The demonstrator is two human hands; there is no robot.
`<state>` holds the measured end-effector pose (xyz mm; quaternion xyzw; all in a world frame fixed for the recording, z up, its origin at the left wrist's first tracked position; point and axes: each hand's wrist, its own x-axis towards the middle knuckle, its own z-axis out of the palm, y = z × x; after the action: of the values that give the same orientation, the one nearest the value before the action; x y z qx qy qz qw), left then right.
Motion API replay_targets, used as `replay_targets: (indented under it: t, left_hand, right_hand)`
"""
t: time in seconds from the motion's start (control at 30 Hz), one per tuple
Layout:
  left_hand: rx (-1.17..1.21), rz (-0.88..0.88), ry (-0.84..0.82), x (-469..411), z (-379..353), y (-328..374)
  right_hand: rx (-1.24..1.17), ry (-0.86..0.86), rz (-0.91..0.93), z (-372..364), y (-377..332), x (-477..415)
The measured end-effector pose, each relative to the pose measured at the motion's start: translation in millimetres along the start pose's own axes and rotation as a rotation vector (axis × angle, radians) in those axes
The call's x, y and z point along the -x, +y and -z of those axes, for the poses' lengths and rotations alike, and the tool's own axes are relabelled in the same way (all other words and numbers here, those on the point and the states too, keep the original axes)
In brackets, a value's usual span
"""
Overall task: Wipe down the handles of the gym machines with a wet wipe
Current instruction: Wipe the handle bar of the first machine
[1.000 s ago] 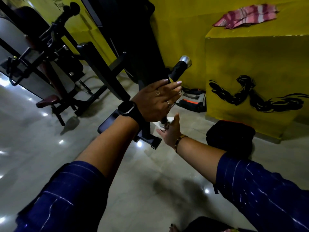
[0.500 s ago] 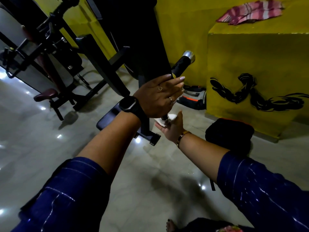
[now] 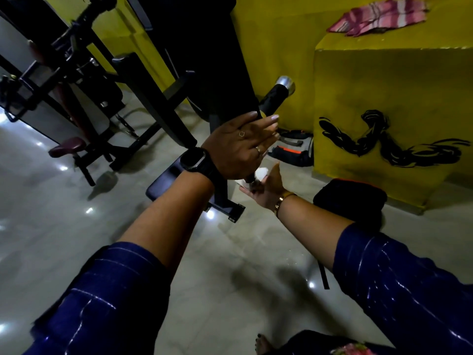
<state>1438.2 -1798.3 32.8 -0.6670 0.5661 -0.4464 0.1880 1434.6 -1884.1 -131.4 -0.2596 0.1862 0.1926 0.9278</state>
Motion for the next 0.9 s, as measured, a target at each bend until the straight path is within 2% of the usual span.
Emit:
replay_targets:
  t: [0.03, 0.1, 0.2, 0.3, 0.53, 0.6, 0.7, 0.77, 0.9]
  left_hand:
    - [0.005, -0.001, 0.003, -0.2, 0.0, -0.1]
    - [0.002, -0.006, 0.0, -0.5, -0.8, -1.1]
    - [-0.03, -0.008, -0.01, -0.1, -3.0, -1.3]
    - [-0.025, -0.004, -0.001, 1.0, -3.1, -0.4]
    - [0.002, 0.0, 0.007, -0.7, 0.7, -0.1]
    - [-0.008, -0.006, -0.013, -0.7, 0.4, -1.0]
    - [-0.013, -0.004, -0.029, -0.3, 0.5, -1.5]
    - [0.002, -0.005, -0.025, 0.0, 0.3, -1.2]
    - [0.003, -0.004, -0.021, 0.6, 0.2, -0.4]
  right_hand:
    - [0.011, -0.037, -0.034, 2.3, -0.9, 0.6]
    - [0.009, 0.0, -0.074, 6.5, -3.5, 2.2]
    - [-0.057, 0.108, -0.006, 7.8, -7.3, 5.5]
    - [-0.117, 0.03, 0.071, 1.3, -9.8, 5.5]
    - [0.161, 0.051, 0.001, 1.0, -2.5, 7.3]
    - [0.137, 0.112, 0.001, 5.3, -4.3, 6.3]
    - [0.068, 0.203, 0.103, 10.9, -7.2, -1.7]
    - [0.072, 0.233, 0.084, 6.6, -6.4, -0.7]
    - [0.13, 0.12, 0.035, -5.4, -4.0, 5.1]
